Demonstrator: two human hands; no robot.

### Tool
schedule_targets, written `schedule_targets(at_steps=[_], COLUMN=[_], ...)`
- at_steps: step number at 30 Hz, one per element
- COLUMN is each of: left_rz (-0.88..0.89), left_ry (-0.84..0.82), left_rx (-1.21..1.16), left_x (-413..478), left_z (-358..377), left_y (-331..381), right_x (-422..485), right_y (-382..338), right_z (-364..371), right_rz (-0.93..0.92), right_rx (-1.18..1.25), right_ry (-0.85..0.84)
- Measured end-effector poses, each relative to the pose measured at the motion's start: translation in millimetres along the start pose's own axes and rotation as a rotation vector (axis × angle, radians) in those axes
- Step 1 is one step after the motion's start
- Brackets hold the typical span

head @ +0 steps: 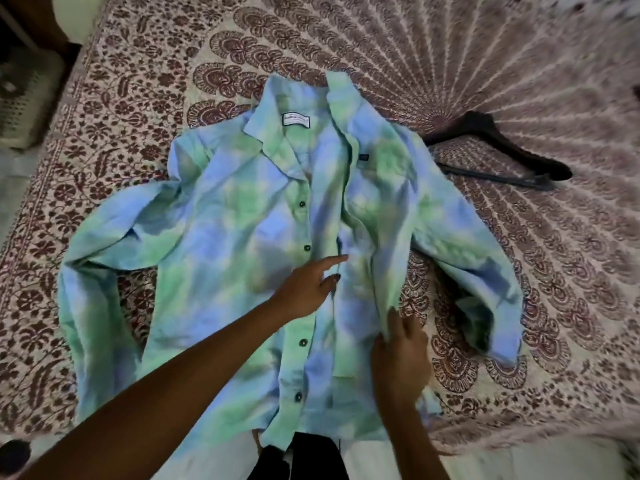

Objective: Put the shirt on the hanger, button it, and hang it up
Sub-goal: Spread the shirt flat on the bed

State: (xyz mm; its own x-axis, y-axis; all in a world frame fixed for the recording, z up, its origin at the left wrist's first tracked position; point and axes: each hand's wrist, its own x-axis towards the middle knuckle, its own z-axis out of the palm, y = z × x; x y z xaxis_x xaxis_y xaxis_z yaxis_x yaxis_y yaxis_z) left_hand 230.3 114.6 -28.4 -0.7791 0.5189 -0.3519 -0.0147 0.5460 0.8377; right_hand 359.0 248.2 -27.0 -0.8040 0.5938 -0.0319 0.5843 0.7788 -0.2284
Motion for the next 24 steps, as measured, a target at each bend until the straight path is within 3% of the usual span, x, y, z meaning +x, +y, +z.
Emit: schedule_targets(at_steps=[2, 6, 9, 12, 14, 16, 19, 22, 24], left_rz=[0.039, 0.035, 0.028, 0.023, 0.015, 0.027, 0.010, -0.063, -0.043], left_ry=[-0.083, -0.196, -0.196, -0.187, -0.157, -0.127, -0.056, 0.002, 0.045], left_rx=[-0.077, -0.014, 0.054, 0.071, 0.090, 0.115, 0.103, 0.039, 0.033], left_x=[14.6, 35.7, 46.7, 58.8, 65.8, 69.1, 70.2, 71.3, 70.1], left_z=[5.5, 15.7, 22.2, 27.3, 31.8, 33.7, 33.7, 28.5, 21.9], left_y=[8.9, 5.8, 5.2, 6.7, 5.0, 6.0, 9.7, 8.2, -0.2], right_x=[-13.4, -29.0, -39.9, -42.3, -45.0, -50.3, -64.5, -79.9, -82.6], right_y=[-5.0, 36.8, 73.6, 87.2, 84.8, 69.7, 36.5, 7.9, 2.3], right_z=[7.5, 17.9, 14.9, 18.1, 21.4, 20.2, 11.8, 12.7, 15.6], right_rz=[-0.045, 0.182, 0.240, 0.374, 0.384, 0.361, 0.092, -0.302, -0.361], right_rx=[0.002, 0.006, 0.077, 0.189, 0.207, 0.226, 0.509, 0.638, 0.584], right_ry=[0.067, 0.135, -0.040, -0.318, -0.366, -0.277, -0.244, -0.707, -0.909])
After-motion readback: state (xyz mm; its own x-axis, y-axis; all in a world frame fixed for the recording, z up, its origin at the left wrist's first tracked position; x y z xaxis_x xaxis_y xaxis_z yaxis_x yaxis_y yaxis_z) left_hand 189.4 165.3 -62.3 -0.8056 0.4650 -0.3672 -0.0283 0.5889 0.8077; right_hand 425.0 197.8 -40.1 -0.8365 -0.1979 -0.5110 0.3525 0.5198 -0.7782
